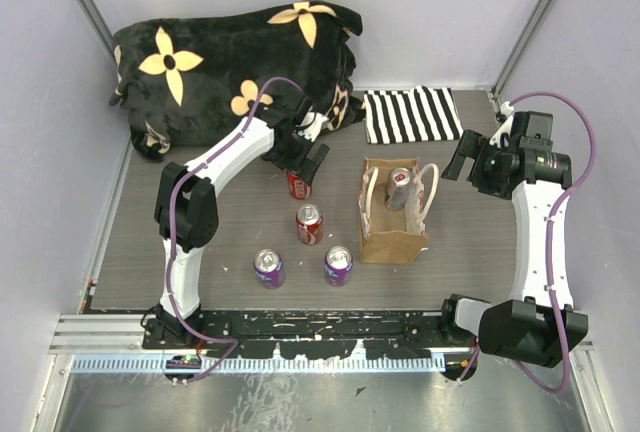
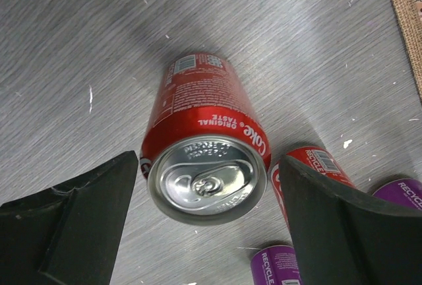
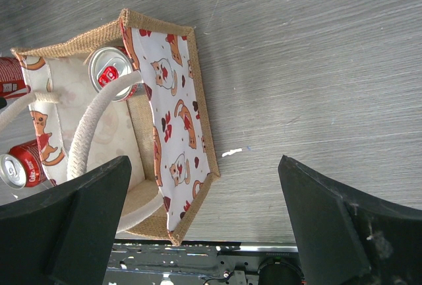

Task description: Place the beverage into the canvas bag

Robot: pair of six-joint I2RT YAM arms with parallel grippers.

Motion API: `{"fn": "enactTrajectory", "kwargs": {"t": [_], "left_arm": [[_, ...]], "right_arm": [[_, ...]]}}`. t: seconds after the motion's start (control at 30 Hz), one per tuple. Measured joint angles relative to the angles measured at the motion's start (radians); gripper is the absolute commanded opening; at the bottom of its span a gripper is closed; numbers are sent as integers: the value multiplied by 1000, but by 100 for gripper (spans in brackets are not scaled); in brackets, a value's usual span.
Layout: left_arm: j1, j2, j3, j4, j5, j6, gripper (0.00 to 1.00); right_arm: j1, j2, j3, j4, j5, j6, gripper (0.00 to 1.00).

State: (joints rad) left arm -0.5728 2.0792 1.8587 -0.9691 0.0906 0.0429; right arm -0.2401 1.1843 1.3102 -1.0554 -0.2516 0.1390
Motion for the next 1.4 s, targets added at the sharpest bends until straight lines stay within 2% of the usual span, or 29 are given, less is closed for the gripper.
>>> {"fn": "enactTrajectory", "kwargs": {"t": [0.1,0.27,0.43,0.5,0.77,0.87,1.13,1.4], "left_arm": [[-9,9,0,0,0,-3,75],[-12,10,0,-1,-6,-2,39],[-13,14,35,-32,-18,8,9],[-13,22,95,-71,-21,14,1],[-13,49,613,-135,29,35,0],[-18,41,732,-99,89,30,0],[-113,7,623,7,230,-12,0],[-256,39,616,6,259,28,0]], "right_arm": [[0,0,0,0,0,0,100],[0,0,0,0,0,0,100],[0,0,0,-1,-1,0,100],[0,0,0,-1,-1,0,100],[0,0,0,0,-2,4,100],[0,0,0,0,-2,5,100],[0,0,0,0,-2,7,100],[0,-3,0,-1,-2,7,100]]}}
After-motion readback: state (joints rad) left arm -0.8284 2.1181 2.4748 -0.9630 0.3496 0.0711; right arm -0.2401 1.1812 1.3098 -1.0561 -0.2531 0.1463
